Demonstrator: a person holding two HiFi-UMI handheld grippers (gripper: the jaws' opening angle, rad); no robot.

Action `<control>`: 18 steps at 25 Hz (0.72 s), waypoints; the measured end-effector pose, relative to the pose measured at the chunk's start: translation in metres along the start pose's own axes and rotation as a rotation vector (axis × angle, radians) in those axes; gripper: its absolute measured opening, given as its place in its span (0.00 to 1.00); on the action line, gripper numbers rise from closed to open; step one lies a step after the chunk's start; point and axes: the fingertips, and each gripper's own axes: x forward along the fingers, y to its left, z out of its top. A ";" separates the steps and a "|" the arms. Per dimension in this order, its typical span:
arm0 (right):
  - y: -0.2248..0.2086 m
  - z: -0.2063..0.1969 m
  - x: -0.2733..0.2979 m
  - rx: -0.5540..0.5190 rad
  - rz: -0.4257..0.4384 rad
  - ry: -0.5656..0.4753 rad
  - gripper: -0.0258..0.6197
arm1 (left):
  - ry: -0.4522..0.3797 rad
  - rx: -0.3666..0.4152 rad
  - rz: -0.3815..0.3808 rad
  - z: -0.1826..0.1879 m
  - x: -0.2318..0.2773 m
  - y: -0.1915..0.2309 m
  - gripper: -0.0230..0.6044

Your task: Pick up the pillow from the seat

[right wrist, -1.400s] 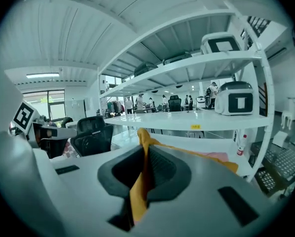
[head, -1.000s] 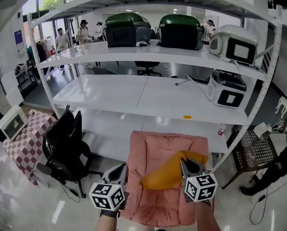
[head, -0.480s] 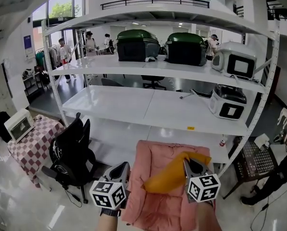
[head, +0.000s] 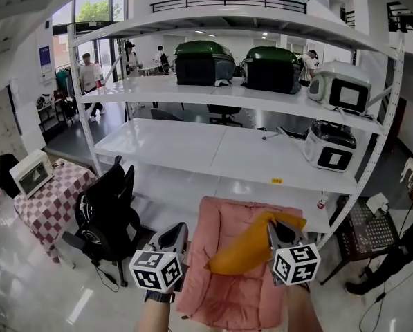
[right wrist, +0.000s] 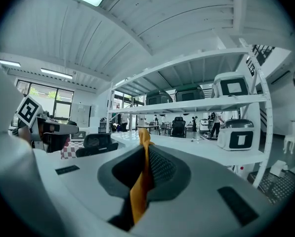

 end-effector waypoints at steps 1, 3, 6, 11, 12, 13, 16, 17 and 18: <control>0.001 0.000 -0.001 -0.002 0.000 0.001 0.07 | -0.001 0.001 0.000 0.001 -0.001 0.000 0.04; 0.001 0.001 -0.002 -0.005 0.002 0.002 0.07 | -0.001 0.005 0.000 0.002 -0.002 -0.001 0.04; 0.002 0.001 -0.003 -0.006 0.003 0.002 0.07 | -0.001 0.011 0.003 0.003 -0.004 -0.002 0.04; 0.005 0.002 -0.004 -0.007 0.005 -0.002 0.07 | 0.001 0.015 0.005 0.002 -0.006 0.000 0.04; 0.004 0.002 -0.004 -0.007 0.006 -0.002 0.07 | 0.001 0.016 0.005 0.002 -0.006 -0.001 0.04; 0.004 0.002 -0.003 -0.006 0.007 -0.003 0.07 | 0.002 0.016 0.006 0.002 -0.006 -0.001 0.04; 0.005 0.003 -0.002 -0.005 0.012 -0.005 0.07 | 0.001 0.019 0.008 0.001 -0.006 -0.001 0.04; 0.005 0.003 -0.002 -0.006 0.013 -0.004 0.07 | 0.001 0.020 0.008 0.001 -0.006 -0.001 0.04; 0.006 0.003 -0.002 -0.006 0.013 -0.004 0.07 | 0.001 0.020 0.008 0.002 -0.006 -0.001 0.04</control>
